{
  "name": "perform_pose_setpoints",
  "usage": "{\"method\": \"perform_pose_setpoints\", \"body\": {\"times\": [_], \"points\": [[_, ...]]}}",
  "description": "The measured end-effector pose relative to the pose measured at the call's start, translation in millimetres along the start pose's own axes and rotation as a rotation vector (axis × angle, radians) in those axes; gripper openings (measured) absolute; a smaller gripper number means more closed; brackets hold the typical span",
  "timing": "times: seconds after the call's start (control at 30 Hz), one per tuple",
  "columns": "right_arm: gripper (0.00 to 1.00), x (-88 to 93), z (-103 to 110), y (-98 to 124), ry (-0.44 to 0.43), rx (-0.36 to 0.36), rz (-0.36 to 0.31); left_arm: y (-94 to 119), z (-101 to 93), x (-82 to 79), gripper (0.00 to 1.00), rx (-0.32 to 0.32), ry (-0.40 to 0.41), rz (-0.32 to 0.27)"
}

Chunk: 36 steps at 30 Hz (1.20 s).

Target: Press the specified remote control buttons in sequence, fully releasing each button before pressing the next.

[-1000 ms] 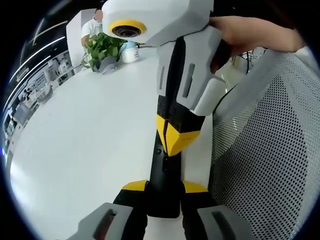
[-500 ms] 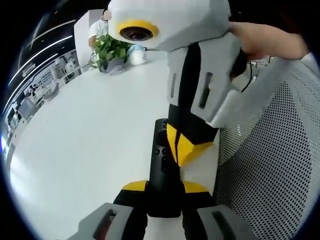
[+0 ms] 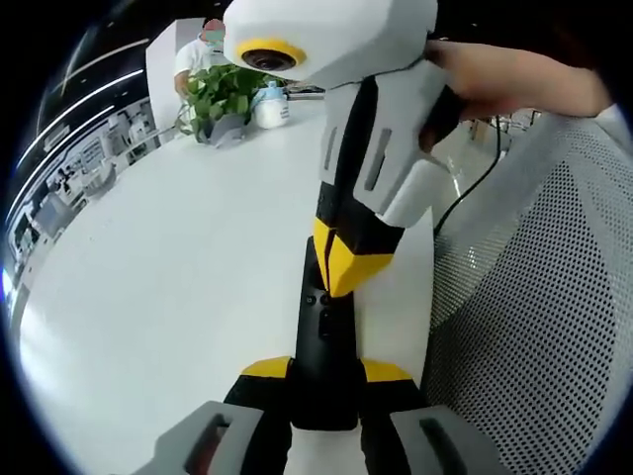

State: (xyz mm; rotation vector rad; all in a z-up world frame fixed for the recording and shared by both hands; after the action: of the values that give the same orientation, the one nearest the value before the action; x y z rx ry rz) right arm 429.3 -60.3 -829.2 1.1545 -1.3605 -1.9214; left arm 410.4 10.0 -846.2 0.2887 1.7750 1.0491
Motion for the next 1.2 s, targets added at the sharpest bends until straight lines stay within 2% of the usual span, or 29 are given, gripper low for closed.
{"method": "perform_pose_setpoints", "body": {"times": [0.2,0.33,0.53,0.67,0.97,1.1,1.2], "points": [[0.00,-1.5,0,0,0.011,0.028,0.022,0,0.0,0.0,0.25,0.000,0.004,-0.002],[0.00,-2.3,0,0,0.057,0.040,0.046,1,-0.3,0.1,0.25,0.000,0.003,-0.003],[0.00,-1.6,-10,-4,0.003,0.021,0.017,1,-0.3,0.3,0.25,0.001,0.004,-0.004],[0.00,0.6,-6,-2,-0.023,0.009,0.013,1,-0.3,0.3,0.25,0.002,0.001,-0.006],[0.00,5.2,3,-1,0.011,-0.010,0.032,1,-0.2,0.2,0.25,0.007,-0.005,-0.015],[0.00,5.6,9,-1,0.006,-0.043,0.032,1,-0.1,0.2,0.25,0.008,-0.002,-0.016],[0.00,3.3,8,-3,0.043,-0.020,0.036,0,-0.2,0.5,0.25,0.007,-0.001,-0.018]]}}
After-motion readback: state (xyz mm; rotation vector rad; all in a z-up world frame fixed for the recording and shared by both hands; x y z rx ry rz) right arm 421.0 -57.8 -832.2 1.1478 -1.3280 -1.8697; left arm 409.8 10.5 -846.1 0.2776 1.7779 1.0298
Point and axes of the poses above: the point that each gripper's makers call its tool centre point, and the gripper's own axes: y roughly backward along the fingers, z roughly to its left, x roughly out of its underside, the point moved 4 cm from there along y, roughly backward along the fingers, and after that the axes turned 9 degrees about y, right-handed, at the moved point
